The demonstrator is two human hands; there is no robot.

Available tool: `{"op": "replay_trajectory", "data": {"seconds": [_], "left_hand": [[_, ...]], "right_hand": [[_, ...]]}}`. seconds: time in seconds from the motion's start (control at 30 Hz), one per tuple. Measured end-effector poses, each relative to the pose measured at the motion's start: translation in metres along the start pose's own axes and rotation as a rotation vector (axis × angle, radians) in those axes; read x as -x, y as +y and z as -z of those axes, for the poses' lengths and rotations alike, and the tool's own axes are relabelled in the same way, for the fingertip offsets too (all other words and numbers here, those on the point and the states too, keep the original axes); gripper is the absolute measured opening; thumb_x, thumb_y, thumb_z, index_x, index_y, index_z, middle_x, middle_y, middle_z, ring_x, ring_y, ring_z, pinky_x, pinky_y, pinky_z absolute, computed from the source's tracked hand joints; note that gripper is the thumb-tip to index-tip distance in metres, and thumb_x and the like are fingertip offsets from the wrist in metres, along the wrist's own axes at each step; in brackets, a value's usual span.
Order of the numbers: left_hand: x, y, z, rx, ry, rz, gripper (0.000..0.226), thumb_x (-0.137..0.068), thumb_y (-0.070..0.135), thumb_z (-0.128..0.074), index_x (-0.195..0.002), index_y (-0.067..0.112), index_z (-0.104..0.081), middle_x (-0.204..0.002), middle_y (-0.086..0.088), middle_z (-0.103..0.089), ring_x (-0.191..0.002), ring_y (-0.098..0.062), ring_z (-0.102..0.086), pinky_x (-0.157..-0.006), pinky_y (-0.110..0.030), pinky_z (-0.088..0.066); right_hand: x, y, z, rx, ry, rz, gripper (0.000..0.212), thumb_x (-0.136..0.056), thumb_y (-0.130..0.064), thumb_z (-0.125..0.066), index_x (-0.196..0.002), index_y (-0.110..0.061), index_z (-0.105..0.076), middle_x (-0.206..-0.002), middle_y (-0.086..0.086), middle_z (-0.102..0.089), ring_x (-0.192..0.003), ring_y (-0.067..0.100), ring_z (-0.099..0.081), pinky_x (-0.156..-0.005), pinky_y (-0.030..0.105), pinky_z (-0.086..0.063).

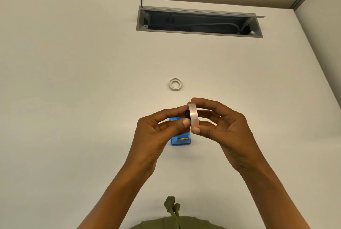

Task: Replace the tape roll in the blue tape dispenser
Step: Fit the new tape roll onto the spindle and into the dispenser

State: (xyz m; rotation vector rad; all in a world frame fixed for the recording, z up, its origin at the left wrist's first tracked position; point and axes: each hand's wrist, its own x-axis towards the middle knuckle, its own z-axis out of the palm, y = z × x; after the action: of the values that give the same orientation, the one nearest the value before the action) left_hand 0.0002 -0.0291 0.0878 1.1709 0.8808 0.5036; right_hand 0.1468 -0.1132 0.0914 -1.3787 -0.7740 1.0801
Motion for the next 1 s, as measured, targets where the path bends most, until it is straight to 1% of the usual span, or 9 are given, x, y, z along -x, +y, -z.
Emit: {"op": "replay_trajectory", "data": {"seconds": [0.1, 0.3, 0.47, 0.57, 0.67, 0.73, 0.8, 0.87, 1.0], "left_hand": [[-0.001, -0.002, 0.001, -0.006, 0.001, -0.001, 0.036, -0.066, 0.023, -0.072, -0.102, 0.019, -0.070, -0.096, 0.003, -0.074, -0.092, -0.013, -0.068, -0.085, -0.028, -0.055], [-0.003, -0.007, 0.006, -0.028, 0.010, -0.009, 0.040, -0.060, 0.026, -0.073, -0.099, 0.018, -0.070, -0.091, 0.003, -0.075, -0.087, -0.012, -0.069, -0.085, -0.021, -0.053], [-0.007, -0.019, 0.011, -0.172, 0.016, -0.015, 0.030, -0.073, 0.019, -0.072, -0.103, 0.025, -0.068, -0.099, 0.009, -0.072, -0.089, -0.005, -0.067, -0.075, -0.006, -0.048], [-0.011, -0.027, 0.016, -0.257, 0.049, -0.052, 0.029, -0.077, 0.018, -0.071, -0.103, 0.028, -0.066, -0.102, 0.013, -0.069, -0.088, 0.000, -0.065, -0.069, -0.005, -0.047], [-0.016, -0.035, 0.021, -0.363, 0.085, -0.099, 0.036, -0.076, 0.017, -0.072, -0.109, 0.029, -0.061, -0.108, 0.009, -0.066, -0.094, 0.000, -0.061, -0.073, -0.007, -0.049], [-0.019, -0.040, 0.022, -0.453, 0.067, -0.126, 0.049, -0.074, 0.021, -0.073, -0.118, 0.031, -0.054, -0.118, 0.008, -0.060, -0.102, -0.003, -0.058, -0.079, -0.006, -0.048], [-0.023, -0.045, 0.022, -0.534, 0.029, -0.136, 0.064, -0.071, 0.025, -0.076, -0.125, 0.037, -0.043, -0.126, 0.010, -0.049, -0.106, -0.002, -0.052, -0.078, -0.003, -0.045], [-0.026, -0.049, 0.022, -0.586, -0.004, -0.121, 0.077, -0.067, 0.028, -0.078, -0.131, 0.036, -0.036, -0.135, 0.008, -0.041, -0.114, -0.004, -0.046, -0.083, -0.007, -0.041], [-0.031, -0.054, 0.021, -0.645, -0.080, -0.080, 0.089, -0.064, 0.031, -0.080, -0.137, 0.033, -0.029, -0.146, 0.007, -0.030, -0.130, -0.011, -0.034, -0.104, -0.031, -0.038]], "right_hand": [[0.000, 0.001, 0.000, 0.015, 0.011, 0.000, 0.051, -0.058, -0.017, -0.079, -0.108, -0.022, -0.068, -0.109, -0.001, -0.071, -0.101, 0.019, -0.065, -0.077, 0.025, -0.056], [-0.001, 0.006, 0.001, 0.027, -0.019, -0.031, 0.051, -0.060, -0.009, -0.080, -0.108, -0.017, -0.068, -0.110, 0.001, -0.071, -0.100, 0.020, -0.066, -0.078, 0.027, -0.057], [-0.010, 0.015, 0.007, 0.151, -0.030, -0.090, 0.049, -0.063, -0.012, -0.082, -0.107, -0.025, -0.066, -0.106, -0.004, -0.072, -0.096, 0.017, -0.069, -0.079, 0.028, -0.058], [-0.016, 0.021, 0.011, 0.219, -0.028, -0.078, 0.052, -0.066, -0.009, -0.081, -0.112, -0.028, -0.063, -0.107, -0.004, -0.070, -0.095, 0.016, -0.068, -0.080, 0.028, -0.058], [-0.021, 0.028, 0.011, 0.270, -0.009, -0.053, 0.051, -0.068, -0.012, -0.080, -0.114, -0.026, -0.063, -0.112, -0.008, -0.069, -0.097, 0.012, -0.067, -0.080, 0.023, -0.056], [-0.025, 0.033, 0.009, 0.322, 0.031, -0.038, 0.047, -0.068, -0.017, -0.080, -0.111, -0.026, -0.065, -0.112, -0.012, -0.068, -0.098, 0.006, -0.065, -0.080, 0.018, -0.054], [-0.028, 0.038, 0.008, 0.377, 0.058, -0.032, 0.046, -0.068, -0.022, -0.080, -0.111, -0.029, -0.065, -0.112, -0.015, -0.068, -0.100, 0.000, -0.062, -0.078, 0.013, -0.050], [-0.031, 0.042, 0.008, 0.420, 0.075, -0.035, 0.047, -0.068, -0.025, -0.080, -0.111, -0.031, -0.065, -0.114, -0.015, -0.067, -0.104, -0.002, -0.059, -0.075, 0.010, -0.047], [-0.037, 0.050, 0.007, 0.464, 0.086, -0.045, 0.047, -0.070, -0.024, -0.079, -0.113, -0.032, -0.063, -0.118, -0.012, -0.066, -0.111, 0.006, -0.056, -0.077, 0.017, -0.044]]}}
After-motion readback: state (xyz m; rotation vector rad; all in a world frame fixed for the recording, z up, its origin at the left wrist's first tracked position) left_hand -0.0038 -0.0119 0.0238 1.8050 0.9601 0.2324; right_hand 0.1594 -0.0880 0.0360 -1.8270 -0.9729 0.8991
